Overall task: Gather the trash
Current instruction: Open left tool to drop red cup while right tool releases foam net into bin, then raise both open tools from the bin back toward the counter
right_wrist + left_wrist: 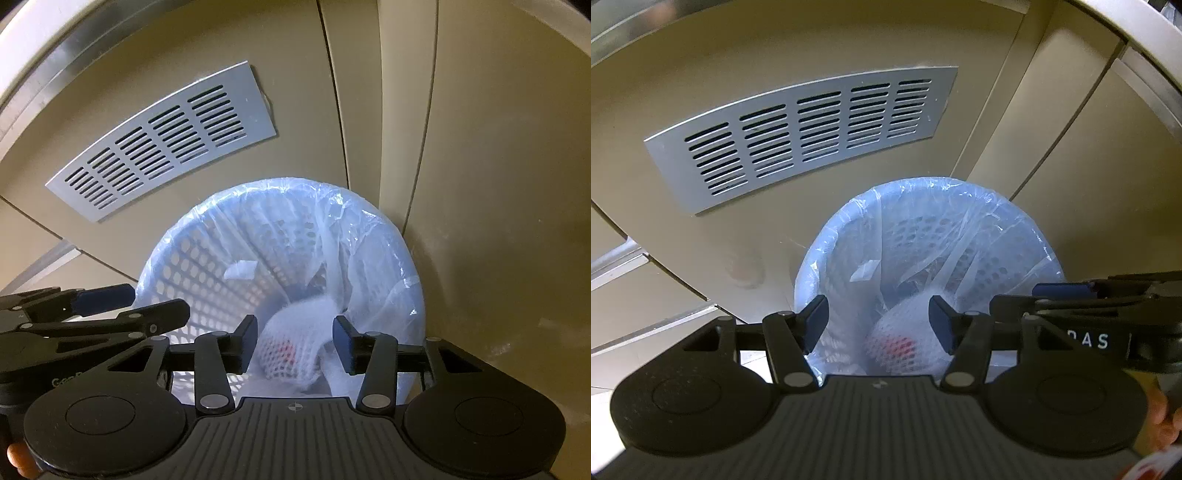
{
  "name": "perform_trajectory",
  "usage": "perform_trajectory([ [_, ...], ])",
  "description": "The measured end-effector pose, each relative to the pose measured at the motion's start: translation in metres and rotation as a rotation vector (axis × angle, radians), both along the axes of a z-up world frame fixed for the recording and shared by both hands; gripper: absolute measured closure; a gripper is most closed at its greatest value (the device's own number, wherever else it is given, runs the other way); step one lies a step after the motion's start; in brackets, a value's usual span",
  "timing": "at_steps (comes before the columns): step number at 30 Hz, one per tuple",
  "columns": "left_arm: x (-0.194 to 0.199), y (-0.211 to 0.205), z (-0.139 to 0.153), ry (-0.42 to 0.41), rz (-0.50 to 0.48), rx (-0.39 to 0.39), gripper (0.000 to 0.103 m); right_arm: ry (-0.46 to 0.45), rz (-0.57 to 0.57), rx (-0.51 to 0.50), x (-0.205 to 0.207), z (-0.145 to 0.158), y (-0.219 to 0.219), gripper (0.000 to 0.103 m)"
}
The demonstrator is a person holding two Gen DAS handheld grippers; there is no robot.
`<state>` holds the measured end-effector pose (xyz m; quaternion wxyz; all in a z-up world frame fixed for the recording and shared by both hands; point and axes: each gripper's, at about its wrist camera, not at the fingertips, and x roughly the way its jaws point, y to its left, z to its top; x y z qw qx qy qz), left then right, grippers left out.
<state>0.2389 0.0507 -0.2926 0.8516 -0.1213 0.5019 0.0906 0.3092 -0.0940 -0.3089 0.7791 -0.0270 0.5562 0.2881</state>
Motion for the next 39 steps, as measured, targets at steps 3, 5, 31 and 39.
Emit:
perform_trajectory([
  [3,-0.004,0.0,0.006,-0.006,0.005,0.005,0.046,-0.005,0.001,0.001,-0.002,0.006,-0.001,0.054],
  [5,-0.007,-0.001,0.01,-0.012,0.008,0.01,0.046,-0.005,0.002,0.006,-0.003,0.01,-0.001,0.054],
  [31,-0.09,-0.008,0.149,-0.164,0.159,0.084,0.046,-0.154,0.088,0.216,-0.062,0.155,-0.04,0.037],
  [39,-0.099,-0.018,0.193,-0.224,0.139,0.116,0.046,-0.192,0.069,0.279,-0.072,0.192,-0.055,0.034],
])
